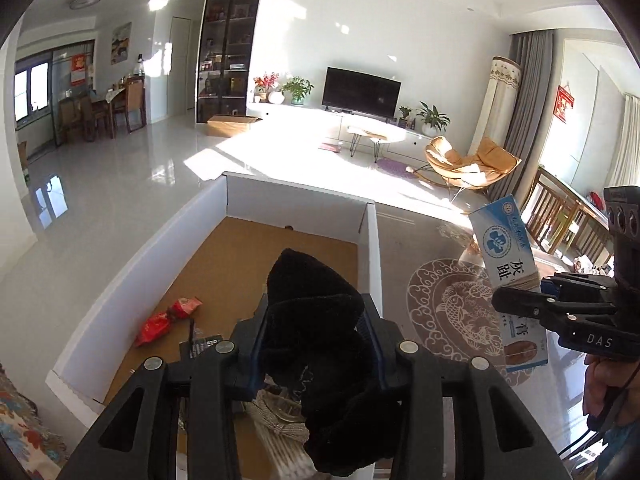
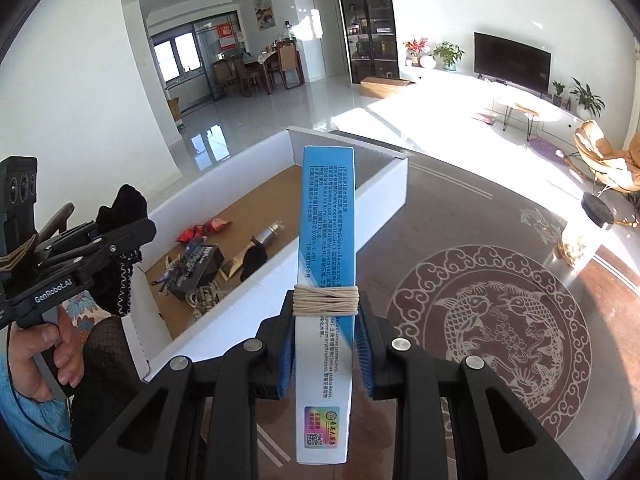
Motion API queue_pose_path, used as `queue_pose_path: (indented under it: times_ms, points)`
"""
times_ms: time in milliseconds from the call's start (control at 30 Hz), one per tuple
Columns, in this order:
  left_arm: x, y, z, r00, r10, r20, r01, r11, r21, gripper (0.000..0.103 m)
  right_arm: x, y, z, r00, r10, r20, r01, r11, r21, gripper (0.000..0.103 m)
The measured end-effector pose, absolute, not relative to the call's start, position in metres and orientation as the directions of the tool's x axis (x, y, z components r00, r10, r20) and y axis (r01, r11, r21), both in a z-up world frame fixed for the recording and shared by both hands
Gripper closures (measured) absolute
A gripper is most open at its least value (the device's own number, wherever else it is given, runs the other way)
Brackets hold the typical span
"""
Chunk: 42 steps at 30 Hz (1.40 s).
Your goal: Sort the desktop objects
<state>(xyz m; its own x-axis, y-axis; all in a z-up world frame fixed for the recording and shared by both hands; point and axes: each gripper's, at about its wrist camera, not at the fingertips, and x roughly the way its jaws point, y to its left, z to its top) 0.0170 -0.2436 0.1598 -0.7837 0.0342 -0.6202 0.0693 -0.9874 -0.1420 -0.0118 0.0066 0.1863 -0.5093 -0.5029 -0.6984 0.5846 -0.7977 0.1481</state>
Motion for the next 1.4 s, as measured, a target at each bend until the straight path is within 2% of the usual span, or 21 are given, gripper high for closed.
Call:
queue_pose_path:
  times_ms: [167, 333, 633, 733, 800, 867, 900, 1000, 1100, 1233, 1300, 1400]
  points:
    - [-0.021, -0.287, 0.126, -0.699, -0.043, -0.714, 0.169, -0.98, -0.107, 0.063, -0.036, -0.096, 0.195, -0.441, -0.569, -0.694, 0.681, -0.716, 0.154, 0.076]
    - [-0.041, -0.3, 0.088, -0.621, -0.03, -0.783, 0.211, -0.969, -0.13, 0.063, -0.07, -0.172, 0.155, -0.338, -0.542, -0.77, 0.706, -0.687, 0.173, 0.076]
    - [-0.052, -0.313, 0.053, -0.529, -0.062, -0.847, 0.265, -0.959, -0.096, 0.062, -0.115, -0.234, 0.069, -0.226, -0.403, -0.887, 0.689, -0.71, 0.147, 0.076]
    - [-0.059, -0.321, 0.049, -0.48, -0.074, -0.874, 0.31, -0.947, -0.09, 0.054, -0.121, -0.25, 0.06, -0.191, -0.355, -0.915, 0.7, -0.703, 0.127, 0.073]
    - [-0.058, -0.328, 0.049, -0.47, -0.089, -0.878, 0.344, -0.935, -0.09, 0.034, -0.129, -0.242, 0.059, -0.213, -0.328, -0.92, 0.695, -0.713, 0.093, 0.065]
    - [-0.054, -0.335, 0.051, -0.472, -0.099, -0.876, 0.379, -0.92, -0.1, 0.019, -0.132, -0.236, 0.065, -0.23, -0.332, -0.915, 0.679, -0.728, 0.094, 0.057]
    - [-0.051, -0.336, 0.053, -0.48, -0.1, -0.871, 0.387, -0.916, -0.108, 0.015, -0.135, -0.233, 0.067, -0.235, -0.336, -0.912, 0.671, -0.735, 0.098, 0.051]
    - [-0.047, -0.335, 0.059, -0.468, -0.174, -0.867, 0.442, -0.895, -0.059, 0.014, -0.139, -0.223, 0.075, -0.246, -0.356, -0.901, 0.66, -0.743, 0.114, 0.037]
    - [-0.039, -0.33, 0.071, -0.452, -0.236, -0.86, 0.498, -0.867, -0.024, 0.014, -0.133, -0.216, 0.084, -0.261, -0.35, -0.9, 0.673, -0.734, 0.09, 0.035]
    - [-0.024, -0.32, 0.087, -0.475, -0.208, -0.855, 0.517, -0.853, -0.079, 0.014, -0.123, -0.21, 0.103, -0.287, -0.347, -0.893, 0.703, -0.71, 0.05, 0.028]
    - [-0.019, -0.31, 0.094, -0.462, -0.243, -0.853, 0.527, -0.849, -0.043, 0.014, -0.118, -0.204, 0.112, -0.301, -0.349, -0.888, 0.714, -0.7, 0.033, 0.023]
    - [-0.004, -0.296, 0.108, -0.477, -0.324, -0.817, 0.557, -0.83, 0.003, 0.014, -0.112, -0.199, 0.121, -0.302, -0.351, -0.887, 0.737, -0.676, 0.017, 0.023]
